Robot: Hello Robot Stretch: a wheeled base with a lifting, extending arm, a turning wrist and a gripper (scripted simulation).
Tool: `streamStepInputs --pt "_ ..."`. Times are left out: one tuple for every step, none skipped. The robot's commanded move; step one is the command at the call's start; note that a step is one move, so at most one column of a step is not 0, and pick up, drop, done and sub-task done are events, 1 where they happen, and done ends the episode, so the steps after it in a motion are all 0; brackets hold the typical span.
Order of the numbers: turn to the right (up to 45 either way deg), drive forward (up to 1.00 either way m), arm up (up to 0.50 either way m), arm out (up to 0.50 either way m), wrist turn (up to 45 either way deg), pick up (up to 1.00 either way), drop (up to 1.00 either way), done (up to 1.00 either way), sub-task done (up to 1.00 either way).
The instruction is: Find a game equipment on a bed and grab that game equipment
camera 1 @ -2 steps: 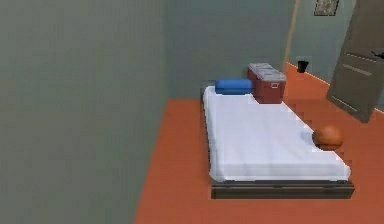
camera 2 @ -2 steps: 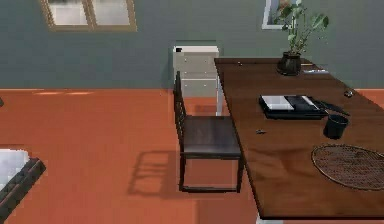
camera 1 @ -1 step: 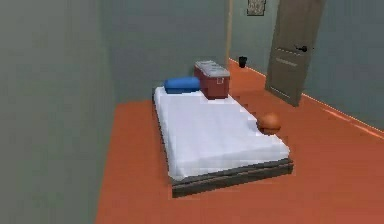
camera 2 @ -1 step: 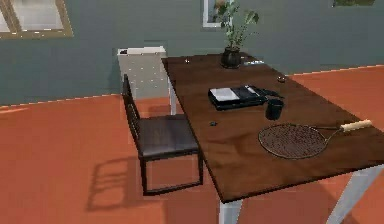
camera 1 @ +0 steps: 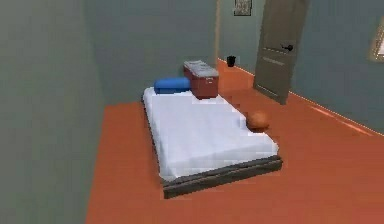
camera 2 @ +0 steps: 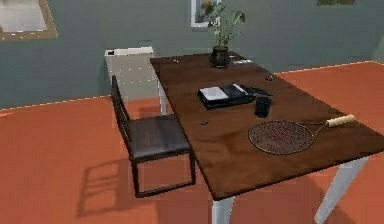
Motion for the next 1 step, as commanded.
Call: streamStepInputs --pt "0.0 0.45 0.0 0.0 0.0 0.0 0.0 0.0 0.0"
